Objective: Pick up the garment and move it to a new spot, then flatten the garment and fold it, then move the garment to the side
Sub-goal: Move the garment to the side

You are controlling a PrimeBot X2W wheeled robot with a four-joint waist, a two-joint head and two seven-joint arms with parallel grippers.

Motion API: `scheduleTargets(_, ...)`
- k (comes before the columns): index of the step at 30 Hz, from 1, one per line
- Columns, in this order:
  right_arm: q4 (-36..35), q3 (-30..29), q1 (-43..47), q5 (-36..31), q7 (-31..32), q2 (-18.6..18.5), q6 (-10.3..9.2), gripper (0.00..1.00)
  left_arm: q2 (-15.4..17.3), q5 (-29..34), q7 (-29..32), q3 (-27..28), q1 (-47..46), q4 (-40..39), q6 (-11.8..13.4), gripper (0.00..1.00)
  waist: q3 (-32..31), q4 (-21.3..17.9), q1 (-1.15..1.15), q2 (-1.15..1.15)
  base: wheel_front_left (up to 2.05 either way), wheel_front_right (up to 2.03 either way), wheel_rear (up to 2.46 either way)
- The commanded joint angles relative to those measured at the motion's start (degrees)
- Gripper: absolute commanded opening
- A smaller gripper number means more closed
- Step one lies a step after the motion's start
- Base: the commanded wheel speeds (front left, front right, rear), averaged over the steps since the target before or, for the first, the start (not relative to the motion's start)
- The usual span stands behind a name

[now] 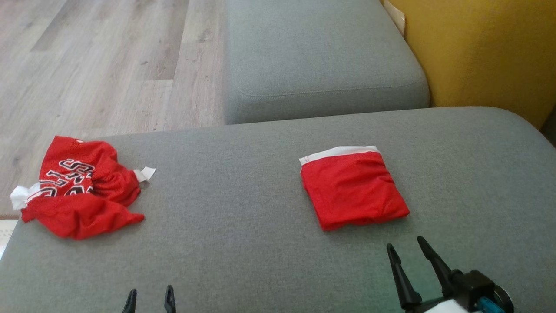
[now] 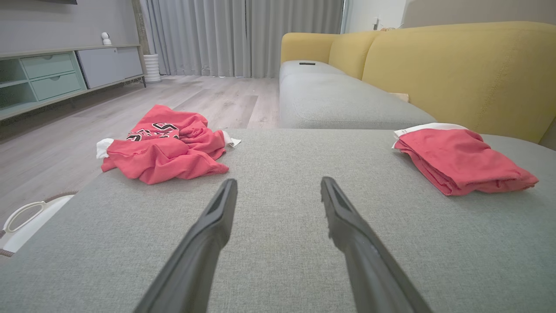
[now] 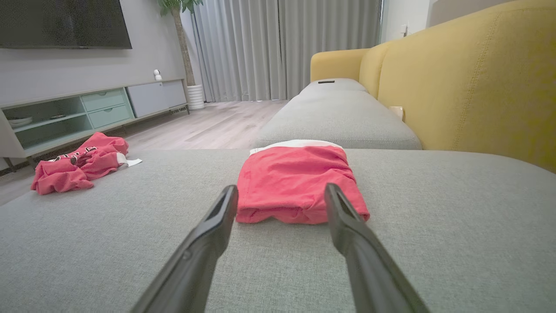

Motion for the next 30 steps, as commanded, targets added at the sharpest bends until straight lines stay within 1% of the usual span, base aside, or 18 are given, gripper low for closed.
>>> scheduleTargets(1, -1.8, 1.1, -1.2, 0.2, -0.8, -0.2, 0.12, 1.00, -0.3, 0.5, -0.7, 1.8, -2.8, -1.8, -0.1, 1.00, 0.1, 0.1, 0.00, 0.00, 0.00, 0.00, 0.00)
scheduleTargets(10, -2.4, 0.0, -0.8, 0.4, -0.8, 0.0, 0.12, 1.00, -0.3, 1.4, -0.7, 1.6, -4.0, -2.3, -0.3, 1.00, 1.6, 1.5, 0.00, 0.00, 0.00, 0.00, 0.00)
scheduleTargets(13, -2.7, -0.7, -1.3, 0.9, -0.8, 0.1, 0.12, 1.00, -0.3, 2.2, -0.7, 1.3, -5.1, -2.7, -0.8, 1.00, 2.8, 2.0, 0.00, 0.00, 0.00, 0.00, 0.00)
scheduleTargets(16, -2.8, -1.3, -3.1, 1.8, -0.8, -0.1, 0.12, 1.00, -0.3, 3.0, -0.7, 0.7, -6.9, -3.8, -1.2, 1.00, 4.7, 2.6, 0.00, 0.00, 0.00, 0.00, 0.00)
scheduleTargets(20, -1.8, -2.6, -7.9, 4.2, -0.8, -0.9, 0.12, 1.00, -0.3, 4.3, -0.7, -0.6, -9.5, -5.2, -1.8, 1.00, 7.4, 3.2, 0.00, 0.00, 0.00, 0.00, 0.00)
scheduleTargets(22, 0.0, -2.8, -10.9, 5.9, -0.8, -1.9, 0.12, 1.00, -0.3, 4.8, -0.7, -1.3, -10.9, -5.6, -2.0, 1.00, 8.8, 3.6, 0.00, 0.00, 0.00, 0.00, 0.00)
scheduleTargets(26, 7.8, -0.5, -18.5, 11.3, -0.1, -5.2, 0.12, 1.00, -0.3, 5.2, -0.7, -2.7, -13.2, -6.7, -1.9, 1.00, 12.2, 4.2, 0.00, 0.00, 0.00, 0.00, 0.00)
scheduleTargets(28, 11.3, 0.3, -22.9, 14.5, 2.4, -7.4, 0.12, 1.00, -0.3, 5.4, -0.7, -3.7, -14.9, -7.1, -2.1, 1.00, 14.6, 4.9, 0.00, 0.00, 0.00, 0.00, 0.00)
scheduleTargets(30, 14.6, 1.4, -27.1, 18.1, 6.4, -9.7, 0.12, 1.00, -0.3, 5.5, -0.7, -4.6, -16.9, -7.2, -2.2, 1.00, 16.6, 5.7, 0.00, 0.00, 0.00, 0.00, 0.00)
